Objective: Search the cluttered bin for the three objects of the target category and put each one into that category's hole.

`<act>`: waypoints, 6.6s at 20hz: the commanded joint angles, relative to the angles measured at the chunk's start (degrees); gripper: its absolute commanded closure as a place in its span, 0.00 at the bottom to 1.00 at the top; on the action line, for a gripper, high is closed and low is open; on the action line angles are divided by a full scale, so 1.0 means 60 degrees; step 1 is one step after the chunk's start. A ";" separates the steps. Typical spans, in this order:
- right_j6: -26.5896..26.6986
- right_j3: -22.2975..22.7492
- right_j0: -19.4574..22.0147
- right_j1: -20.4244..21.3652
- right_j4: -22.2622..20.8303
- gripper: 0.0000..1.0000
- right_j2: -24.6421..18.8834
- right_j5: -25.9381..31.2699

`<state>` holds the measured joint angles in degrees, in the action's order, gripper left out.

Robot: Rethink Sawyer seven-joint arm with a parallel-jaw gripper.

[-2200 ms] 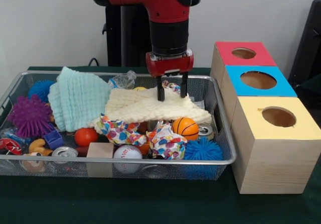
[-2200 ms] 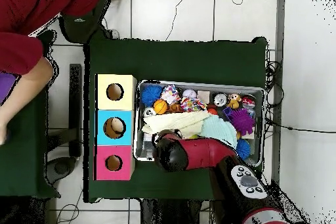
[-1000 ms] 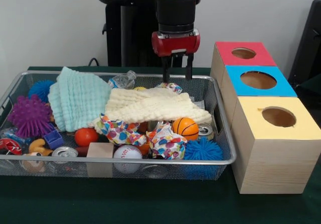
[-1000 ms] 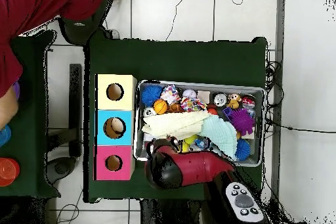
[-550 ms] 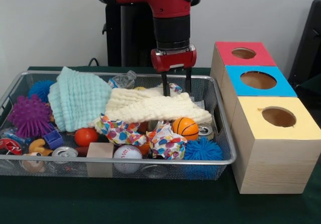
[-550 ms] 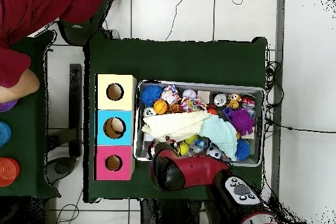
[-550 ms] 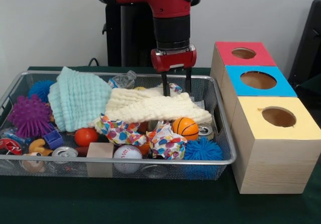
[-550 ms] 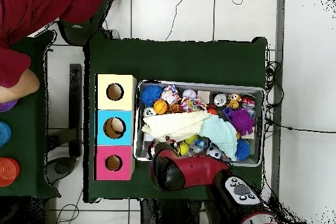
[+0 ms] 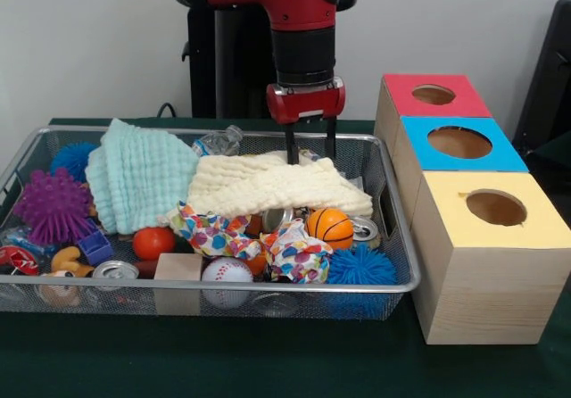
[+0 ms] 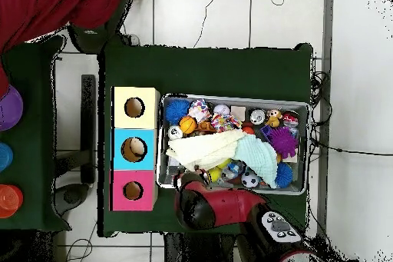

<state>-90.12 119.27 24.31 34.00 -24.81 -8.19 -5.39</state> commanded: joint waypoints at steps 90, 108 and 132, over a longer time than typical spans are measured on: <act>-0.1149 -0.1387 0.0546 -0.1027 0.0214 0.00 -0.0905 -0.0102; -0.1122 -0.1602 0.0340 -0.1680 -0.0202 0.00 -0.0576 -0.0979; -0.0835 -0.1815 0.0551 -0.1783 -0.0580 0.00 -0.0847 -0.0777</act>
<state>-90.12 117.01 28.60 25.44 -26.14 -10.55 -10.14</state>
